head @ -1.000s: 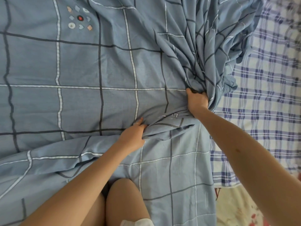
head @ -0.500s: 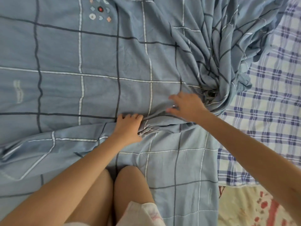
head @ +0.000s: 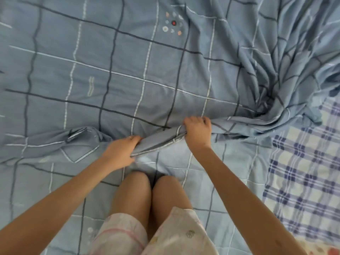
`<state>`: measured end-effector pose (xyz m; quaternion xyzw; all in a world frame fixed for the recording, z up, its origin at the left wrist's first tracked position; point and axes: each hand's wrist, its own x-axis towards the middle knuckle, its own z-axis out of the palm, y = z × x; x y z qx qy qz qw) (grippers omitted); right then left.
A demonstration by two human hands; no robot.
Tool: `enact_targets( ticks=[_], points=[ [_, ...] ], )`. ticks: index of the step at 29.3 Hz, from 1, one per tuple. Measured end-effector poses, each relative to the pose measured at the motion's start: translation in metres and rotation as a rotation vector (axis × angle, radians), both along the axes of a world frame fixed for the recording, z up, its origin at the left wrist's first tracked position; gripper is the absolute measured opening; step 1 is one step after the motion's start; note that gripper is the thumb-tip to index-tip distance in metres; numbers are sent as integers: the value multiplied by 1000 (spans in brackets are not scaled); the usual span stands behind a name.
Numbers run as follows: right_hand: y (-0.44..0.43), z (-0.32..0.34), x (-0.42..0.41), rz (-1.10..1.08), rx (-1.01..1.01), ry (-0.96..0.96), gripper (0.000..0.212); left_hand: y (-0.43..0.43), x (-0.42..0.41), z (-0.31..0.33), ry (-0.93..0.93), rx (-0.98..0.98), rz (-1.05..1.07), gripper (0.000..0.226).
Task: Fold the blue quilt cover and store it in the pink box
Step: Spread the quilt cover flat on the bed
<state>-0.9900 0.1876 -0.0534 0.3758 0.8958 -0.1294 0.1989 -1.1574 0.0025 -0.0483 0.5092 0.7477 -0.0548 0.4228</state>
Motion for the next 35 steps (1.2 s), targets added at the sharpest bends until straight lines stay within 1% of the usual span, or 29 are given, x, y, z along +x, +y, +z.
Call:
enact_targets(
  ticks=[1, 3, 5, 7, 9, 11, 13, 15, 16, 17, 19, 20, 21, 22, 23, 24, 25, 26, 27, 29, 31, 32, 33, 35],
  points=[
    [7, 6, -9, -22, 65, 88, 30, -5, -11, 6, 75, 65, 65, 52],
    [29, 15, -25, -22, 185, 171, 26, -9, -33, 11, 171, 161, 231, 46],
    [58, 27, -65, 28, 223, 157, 20, -6, -70, 16, 273, 257, 391, 36],
    [85, 33, -125, 81, 219, 87, 24, 0, -116, 18, 371, 356, 499, 27],
    [103, 37, -179, 128, 215, 1, 31, 9, -160, 17, 447, 437, 560, 21],
    [113, 39, -225, 138, 218, -22, 34, 17, -201, 11, 515, 484, 619, 23],
    [125, 47, -255, 29, 205, 31, 32, 34, -232, 5, 535, 490, 624, 20],
    [137, 51, -284, -119, 218, 151, 33, 49, -263, -3, 562, 505, 584, 15],
    [140, 52, -297, -157, 220, 213, 35, 54, -272, -7, 581, 483, 559, 14],
    [139, 53, -307, -181, 202, 286, 37, 57, -278, -12, 601, 465, 567, 15],
    [137, 46, -338, -220, 91, 448, 46, 58, -300, -23, 652, 476, 667, 19],
    [138, 43, -340, -241, 40, 477, 54, 62, -301, -25, 657, 470, 733, 22],
    [134, 38, -355, -251, -1, 465, 65, 60, -313, -26, 647, 473, 811, 28],
    [130, 33, -365, -259, -8, 405, 75, 57, -323, -27, 622, 480, 874, 38],
    [125, 31, -368, -241, 23, 301, 80, 54, -325, -27, 589, 449, 892, 50],
    [116, 28, -375, -169, 92, 189, 82, 44, -328, -27, 552, 389, 868, 61],
    [102, 26, -379, -75, 150, 102, 80, 31, -325, -30, 526, 330, 812, 68],
    [85, 20, -383, 42, 175, 58, 76, 14, -318, -34, 514, 291, 760, 73],
    [65, 15, -387, 164, 158, 52, 73, -6, -308, -40, 505, 288, 733, 78],
    [27, -4, -391, 412, 55, 67, 72, -49, -288, -51, 518, 291, 733, 85],
    [-2, -22, -397, 630, 45, 45, 74, -87, -282, -60, 585, 280, 761, 88],
    [-13, -30, -402, 679, 56, 28, 76, -103, -285, -63, 603, 268, 815, 87],
    [-24, -37, -410, 669, 44, 16, 79, -119, -290, -65, 587, 248, 900, 85],
    [-40, -46, -425, 535, -25, 29, 80, -144, -296, -69, 502, 237, 1063, 77]
  ],
)
